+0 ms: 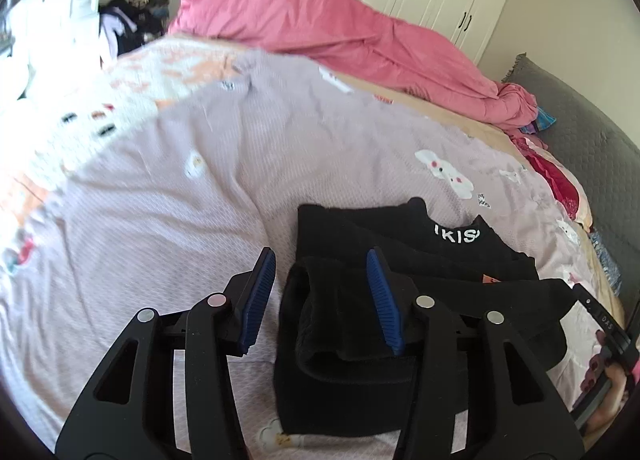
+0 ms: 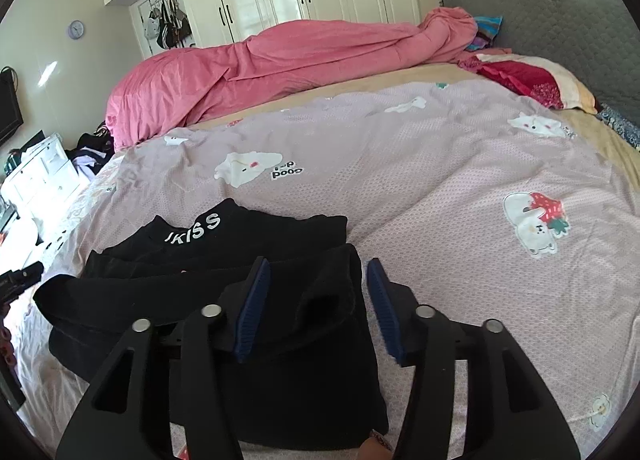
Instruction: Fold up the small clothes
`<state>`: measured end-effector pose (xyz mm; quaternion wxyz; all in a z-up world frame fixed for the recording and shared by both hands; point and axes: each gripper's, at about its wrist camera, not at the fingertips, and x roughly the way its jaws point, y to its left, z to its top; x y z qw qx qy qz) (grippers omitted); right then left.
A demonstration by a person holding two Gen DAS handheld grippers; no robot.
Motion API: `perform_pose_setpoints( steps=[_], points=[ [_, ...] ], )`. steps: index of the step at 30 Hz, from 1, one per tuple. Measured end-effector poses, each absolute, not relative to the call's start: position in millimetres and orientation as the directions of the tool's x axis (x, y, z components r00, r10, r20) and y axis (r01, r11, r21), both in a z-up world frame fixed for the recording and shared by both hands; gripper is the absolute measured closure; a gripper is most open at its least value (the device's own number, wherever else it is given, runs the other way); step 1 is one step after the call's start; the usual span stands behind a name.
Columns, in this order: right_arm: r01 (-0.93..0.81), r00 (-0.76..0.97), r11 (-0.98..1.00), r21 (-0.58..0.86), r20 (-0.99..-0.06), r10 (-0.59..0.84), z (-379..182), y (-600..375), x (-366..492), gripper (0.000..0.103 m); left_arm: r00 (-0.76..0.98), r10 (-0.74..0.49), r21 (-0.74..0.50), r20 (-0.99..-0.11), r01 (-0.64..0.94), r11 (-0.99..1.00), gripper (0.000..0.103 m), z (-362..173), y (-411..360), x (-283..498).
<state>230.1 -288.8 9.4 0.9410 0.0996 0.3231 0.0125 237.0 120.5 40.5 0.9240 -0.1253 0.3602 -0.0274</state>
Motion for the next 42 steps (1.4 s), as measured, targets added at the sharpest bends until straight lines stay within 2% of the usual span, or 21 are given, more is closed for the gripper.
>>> perform_pose_setpoints(
  steps=[4, 9, 13, 15, 19, 28, 35, 42],
  points=[
    [-0.017, 0.82, 0.986, 0.165, -0.562, 0.108, 19.3, -278.2, 208.6, 0.044, 0.769, -0.148, -0.226, -0.622, 0.005, 0.974, 0.063, 57.0, 111.1, 215.0],
    [-0.109, 0.816, 0.987, 0.12, -0.557, 0.157, 23.6, -256.4, 188.7, 0.044, 0.769, -0.171, -0.142, -0.616, 0.105, 0.984, 0.064, 62.0, 78.9, 194.4],
    [-0.176, 0.786, 0.98, 0.095, -0.586, 0.198, 18.0, -236.4, 178.9, 0.048, 0.713, -0.201, -0.081, -0.671, 0.199, 0.977, 0.08, 41.7, 48.8, 183.3],
    [-0.197, 0.772, 0.978, 0.07, -0.603, 0.199, 12.3, -226.2, 175.4, 0.049, 0.682, -0.197, -0.066, -0.704, 0.213, 0.975, 0.084, 29.3, 39.9, 181.3],
    [-0.225, 0.746, 0.974, 0.041, -0.636, 0.199, 0.7, -213.0, 172.9, 0.055, 0.634, -0.155, 0.005, -0.758, 0.243, 0.97, 0.084, 4.0, 22.8, 178.6],
    [-0.21, 0.697, 0.978, -0.011, -0.703, 0.142, -27.0, -208.6, 188.1, 0.055, 0.651, -0.006, 0.146, -0.759, 0.179, 0.973, 0.084, -18.9, 19.9, 188.6],
    [-0.191, 0.689, 0.981, -0.031, -0.717, 0.111, -40.8, -213.8, 217.4, 0.055, 0.674, 0.016, 0.155, -0.738, 0.147, 0.977, 0.082, -16.4, 26.5, 209.0],
    [-0.19, 0.69, 0.981, -0.033, -0.716, 0.11, -38.2, -213.2, 247.3, 0.055, 0.675, 0.008, 0.11, -0.738, 0.108, 0.988, 0.082, -13.7, 29.3, 238.0]
  ],
)
